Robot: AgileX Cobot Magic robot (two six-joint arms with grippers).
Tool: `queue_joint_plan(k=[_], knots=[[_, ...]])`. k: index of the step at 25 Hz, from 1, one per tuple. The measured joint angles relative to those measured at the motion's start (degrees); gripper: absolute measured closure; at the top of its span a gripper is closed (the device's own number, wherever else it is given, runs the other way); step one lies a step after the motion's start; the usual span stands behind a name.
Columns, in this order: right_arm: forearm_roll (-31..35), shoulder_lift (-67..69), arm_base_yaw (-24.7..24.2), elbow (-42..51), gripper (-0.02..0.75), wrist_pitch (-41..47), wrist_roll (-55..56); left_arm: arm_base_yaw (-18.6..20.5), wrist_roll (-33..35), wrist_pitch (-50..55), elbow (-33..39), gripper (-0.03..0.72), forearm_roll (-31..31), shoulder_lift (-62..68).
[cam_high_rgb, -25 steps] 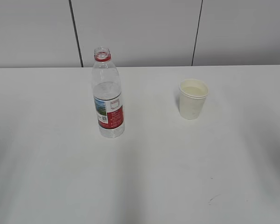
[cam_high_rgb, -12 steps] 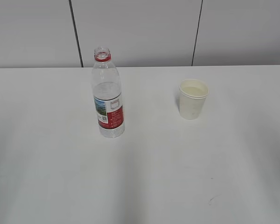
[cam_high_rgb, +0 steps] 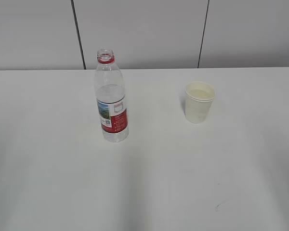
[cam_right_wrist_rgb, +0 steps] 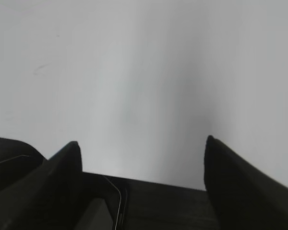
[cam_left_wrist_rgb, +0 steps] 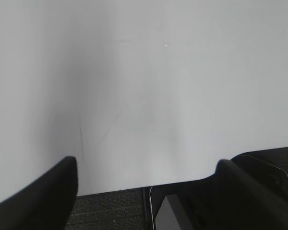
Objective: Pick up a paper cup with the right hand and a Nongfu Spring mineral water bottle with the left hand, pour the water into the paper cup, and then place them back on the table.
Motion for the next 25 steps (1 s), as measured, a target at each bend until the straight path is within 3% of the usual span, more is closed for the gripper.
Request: queue_joint_plan(k=[6,25], knots=[[-0.7,-3.6,0.0,7.9,0.156,-0.7,-0.7,0.0,0.0,-0.1,0.0,0.169,0.0,-0.3],[-0.4,-8.3,0.0,8.7,0.156,0.1,-1.0,0.0,-0.4,0.4,0.0,0.187,0.0,-18.3]])
